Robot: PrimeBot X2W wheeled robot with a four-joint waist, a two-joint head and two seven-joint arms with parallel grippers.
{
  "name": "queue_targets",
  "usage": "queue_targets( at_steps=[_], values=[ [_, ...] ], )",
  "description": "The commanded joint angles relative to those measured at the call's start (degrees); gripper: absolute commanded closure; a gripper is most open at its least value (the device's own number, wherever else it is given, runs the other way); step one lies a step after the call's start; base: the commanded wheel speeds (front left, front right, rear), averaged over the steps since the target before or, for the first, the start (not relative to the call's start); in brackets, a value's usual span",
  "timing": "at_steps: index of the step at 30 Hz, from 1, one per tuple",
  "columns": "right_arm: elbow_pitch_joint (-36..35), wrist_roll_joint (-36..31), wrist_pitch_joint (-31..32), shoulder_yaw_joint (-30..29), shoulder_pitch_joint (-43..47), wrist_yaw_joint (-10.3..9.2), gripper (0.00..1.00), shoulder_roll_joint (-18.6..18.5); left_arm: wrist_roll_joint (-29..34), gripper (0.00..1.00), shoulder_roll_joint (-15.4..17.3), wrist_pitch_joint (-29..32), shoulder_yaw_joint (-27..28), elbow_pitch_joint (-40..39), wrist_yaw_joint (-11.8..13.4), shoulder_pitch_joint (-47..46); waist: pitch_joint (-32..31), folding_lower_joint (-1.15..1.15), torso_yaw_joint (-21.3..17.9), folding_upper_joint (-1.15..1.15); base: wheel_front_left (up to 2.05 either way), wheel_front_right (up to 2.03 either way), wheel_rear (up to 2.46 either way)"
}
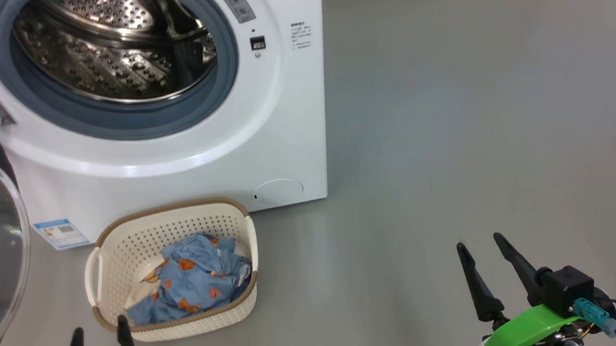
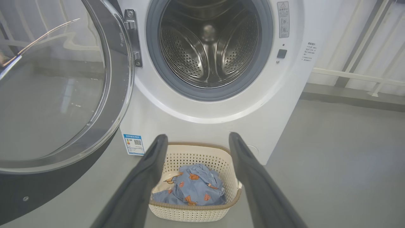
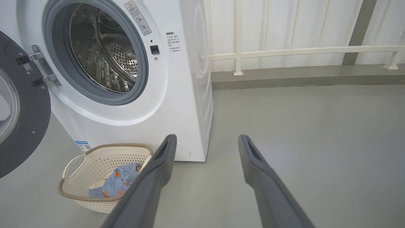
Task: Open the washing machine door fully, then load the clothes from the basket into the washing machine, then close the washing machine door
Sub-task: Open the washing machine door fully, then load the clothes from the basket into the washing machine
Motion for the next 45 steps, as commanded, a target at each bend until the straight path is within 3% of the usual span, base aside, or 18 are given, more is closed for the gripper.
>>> queue_targets(
  at_steps=[1,45],
  values=[
    [-1.87,-0.68,-0.69,1.11,0.06,0.17,0.00,0.16,0.74,0.00,0.68,-0.14,1.17,-1.43,0.02,-0.63,-0.81,0.00,-0.57,0.00,0.00,0.00,0.00],
    [-3.39,-2.99,-0.69,-0.16,2.20,0.17,0.00,0.74,2.69,0.00,0.68,-0.14,-1.98,-3.03,2.08,0.57,-2.65,0.00,1.56,0.00,0.00,0.00,0.00]
  ],
)
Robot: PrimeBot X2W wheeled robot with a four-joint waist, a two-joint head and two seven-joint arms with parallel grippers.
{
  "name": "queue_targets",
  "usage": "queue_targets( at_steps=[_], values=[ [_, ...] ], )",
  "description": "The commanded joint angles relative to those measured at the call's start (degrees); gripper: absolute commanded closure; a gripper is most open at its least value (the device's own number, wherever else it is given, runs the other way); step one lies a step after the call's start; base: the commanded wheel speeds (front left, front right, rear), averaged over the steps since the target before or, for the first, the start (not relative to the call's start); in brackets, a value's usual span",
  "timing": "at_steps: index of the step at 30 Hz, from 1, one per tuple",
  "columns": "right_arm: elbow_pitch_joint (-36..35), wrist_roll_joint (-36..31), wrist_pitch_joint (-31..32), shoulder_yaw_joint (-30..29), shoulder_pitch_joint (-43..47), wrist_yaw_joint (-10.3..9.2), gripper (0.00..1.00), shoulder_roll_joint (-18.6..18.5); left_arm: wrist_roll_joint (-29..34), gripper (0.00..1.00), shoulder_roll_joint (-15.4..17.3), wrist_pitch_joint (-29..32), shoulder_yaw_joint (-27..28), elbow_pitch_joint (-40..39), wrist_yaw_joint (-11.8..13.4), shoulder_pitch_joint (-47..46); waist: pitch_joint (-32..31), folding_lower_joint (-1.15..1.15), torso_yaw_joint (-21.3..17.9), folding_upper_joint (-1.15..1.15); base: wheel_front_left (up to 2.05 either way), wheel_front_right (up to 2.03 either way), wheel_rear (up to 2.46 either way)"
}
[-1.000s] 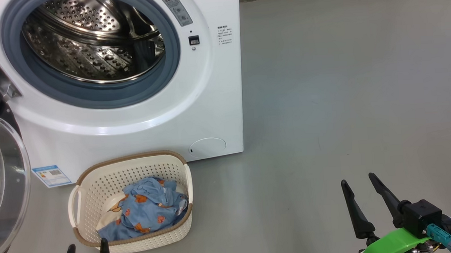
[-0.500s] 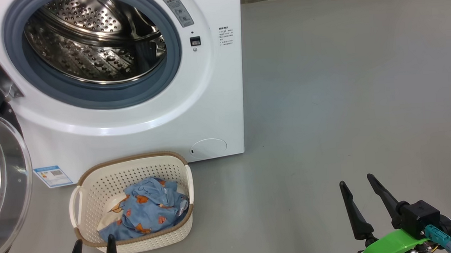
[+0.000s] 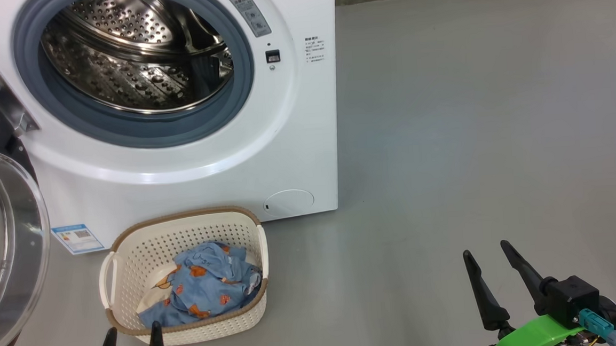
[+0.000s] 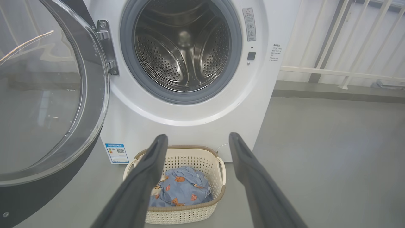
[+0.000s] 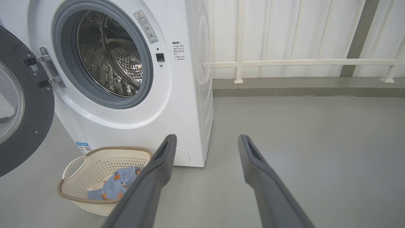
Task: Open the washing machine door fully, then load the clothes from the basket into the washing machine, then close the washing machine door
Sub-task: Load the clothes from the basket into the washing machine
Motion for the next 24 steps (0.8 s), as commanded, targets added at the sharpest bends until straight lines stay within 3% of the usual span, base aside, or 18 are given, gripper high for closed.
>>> queue_targets(
  at_steps=[1,24],
  values=[
    [-1.17,-0.39,-0.69,1.56,-0.16,0.16,0.00,0.01,0.17,0.00,0.53,-0.21,1.78,-1.21,0.03,-1.61,-0.01,0.00,0.16,0.00,0.00,0.00,0.00],
    [-0.71,-0.02,-0.69,1.36,0.20,0.16,0.00,0.02,0.03,0.00,0.53,-0.21,1.92,-0.91,-0.06,-1.81,0.03,0.00,0.68,0.00,0.00,0.00,0.00]
  ],
)
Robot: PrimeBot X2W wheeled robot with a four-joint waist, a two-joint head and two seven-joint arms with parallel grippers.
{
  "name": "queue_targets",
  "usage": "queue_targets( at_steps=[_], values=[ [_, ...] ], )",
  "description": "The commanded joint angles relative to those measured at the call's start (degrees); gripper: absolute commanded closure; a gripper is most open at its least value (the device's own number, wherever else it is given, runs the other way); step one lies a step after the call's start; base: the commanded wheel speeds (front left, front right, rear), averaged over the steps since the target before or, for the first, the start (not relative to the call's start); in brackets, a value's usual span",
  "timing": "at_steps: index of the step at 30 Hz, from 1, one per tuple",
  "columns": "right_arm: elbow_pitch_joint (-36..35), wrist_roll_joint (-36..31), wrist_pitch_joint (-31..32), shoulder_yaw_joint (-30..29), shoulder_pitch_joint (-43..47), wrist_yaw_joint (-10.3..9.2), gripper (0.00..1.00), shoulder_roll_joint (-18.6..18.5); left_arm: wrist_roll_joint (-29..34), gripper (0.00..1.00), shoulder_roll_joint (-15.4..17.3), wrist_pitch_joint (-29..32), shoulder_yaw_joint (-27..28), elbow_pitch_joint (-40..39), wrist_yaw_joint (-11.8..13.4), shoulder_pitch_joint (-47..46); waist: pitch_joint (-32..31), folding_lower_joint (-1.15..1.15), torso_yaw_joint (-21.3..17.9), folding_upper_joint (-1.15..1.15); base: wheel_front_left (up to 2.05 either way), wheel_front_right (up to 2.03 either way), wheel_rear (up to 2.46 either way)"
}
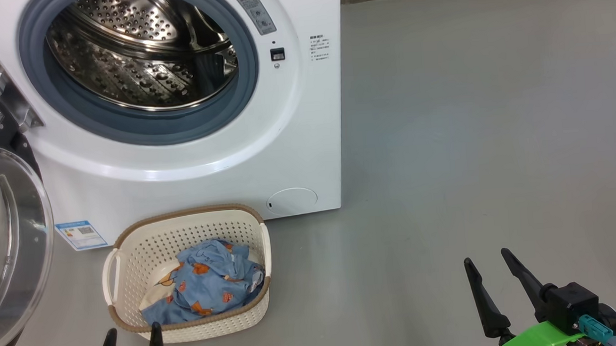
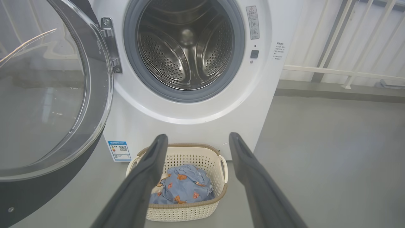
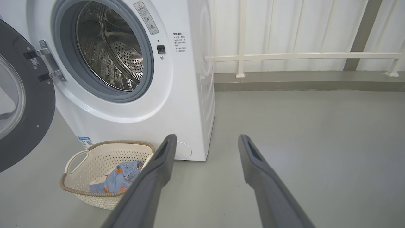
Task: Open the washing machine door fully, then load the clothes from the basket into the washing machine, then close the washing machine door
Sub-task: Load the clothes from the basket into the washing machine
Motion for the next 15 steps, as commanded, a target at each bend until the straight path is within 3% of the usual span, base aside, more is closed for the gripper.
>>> queue_targets(
  at_steps=[1,8,15],
  values=[
    [-1.11,-0.01,-0.69,1.48,-0.79,0.16,0.00,-0.01,0.04,0.00,0.52,-0.21,1.84,-1.00,0.02,-1.83,0.01,0.00,0.02,0.00,0.12,-0.12,0.00],
    [-1.10,0.10,-0.69,1.46,-1.06,0.16,0.00,-0.01,-0.02,0.00,0.52,-0.21,1.99,-0.32,0.07,-2.11,0.45,0.00,0.04,0.00,0.66,-0.66,0.00],
    [-1.06,0.30,-0.69,1.33,-1.25,0.16,0.00,-0.01,-0.65,0.00,0.52,-0.21,2.16,-0.19,0.43,-2.71,1.13,0.00,0.00,0.00,1.62,-1.62,0.00]
  ],
)
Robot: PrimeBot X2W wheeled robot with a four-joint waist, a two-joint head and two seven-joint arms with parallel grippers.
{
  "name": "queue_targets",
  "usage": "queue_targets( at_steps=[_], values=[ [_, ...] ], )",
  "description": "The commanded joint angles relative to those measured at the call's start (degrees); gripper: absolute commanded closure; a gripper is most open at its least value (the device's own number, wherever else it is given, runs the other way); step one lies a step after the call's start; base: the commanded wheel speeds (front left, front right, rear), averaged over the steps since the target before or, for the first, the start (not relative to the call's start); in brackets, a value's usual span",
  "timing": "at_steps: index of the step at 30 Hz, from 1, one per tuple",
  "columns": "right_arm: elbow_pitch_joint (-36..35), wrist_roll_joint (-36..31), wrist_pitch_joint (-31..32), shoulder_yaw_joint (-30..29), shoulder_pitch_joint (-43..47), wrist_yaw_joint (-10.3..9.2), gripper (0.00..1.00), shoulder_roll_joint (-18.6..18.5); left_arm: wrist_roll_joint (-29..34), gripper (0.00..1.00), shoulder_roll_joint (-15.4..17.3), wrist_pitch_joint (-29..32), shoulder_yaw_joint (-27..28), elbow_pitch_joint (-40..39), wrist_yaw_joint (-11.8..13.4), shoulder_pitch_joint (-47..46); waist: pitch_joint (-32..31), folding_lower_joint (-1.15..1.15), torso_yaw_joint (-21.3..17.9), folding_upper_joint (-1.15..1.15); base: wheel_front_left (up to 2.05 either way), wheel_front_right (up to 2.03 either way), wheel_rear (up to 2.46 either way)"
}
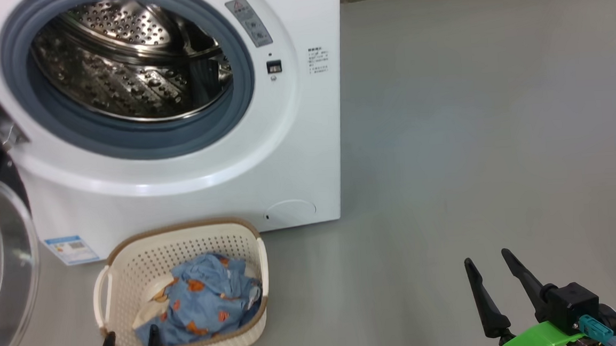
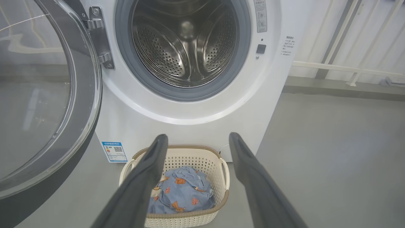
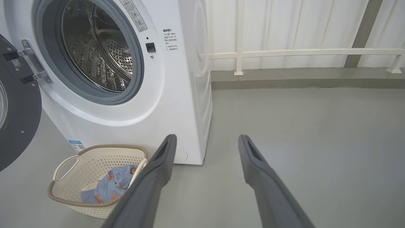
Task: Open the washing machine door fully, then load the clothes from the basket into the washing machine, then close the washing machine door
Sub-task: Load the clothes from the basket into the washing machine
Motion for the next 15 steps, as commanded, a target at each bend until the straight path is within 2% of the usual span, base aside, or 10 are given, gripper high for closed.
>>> queue_targets(
  at_steps=[1,8,15],
  values=[
    [-1.17,0.32,-0.69,1.46,-1.27,0.17,0.00,-0.06,-0.39,0.00,0.51,-0.21,2.01,-1.13,0.35,-2.76,0.17,0.00,-0.05,0.00,2.13,-2.13,0.00],
    [-1.20,0.58,-0.69,1.29,-1.61,0.17,0.00,-0.06,-0.76,0.00,0.51,-0.21,2.62,-2.24,0.81,-3.49,0.91,0.00,-0.14,0.00,1.98,-1.98,0.00],
    [-1.22,0.62,-0.69,1.17,-1.83,0.17,0.00,-0.06,-0.69,0.00,0.51,-0.21,2.61,-1.99,1.10,-3.36,1.37,0.00,-0.26,0.00,1.12,-1.12,0.00]
  ],
)
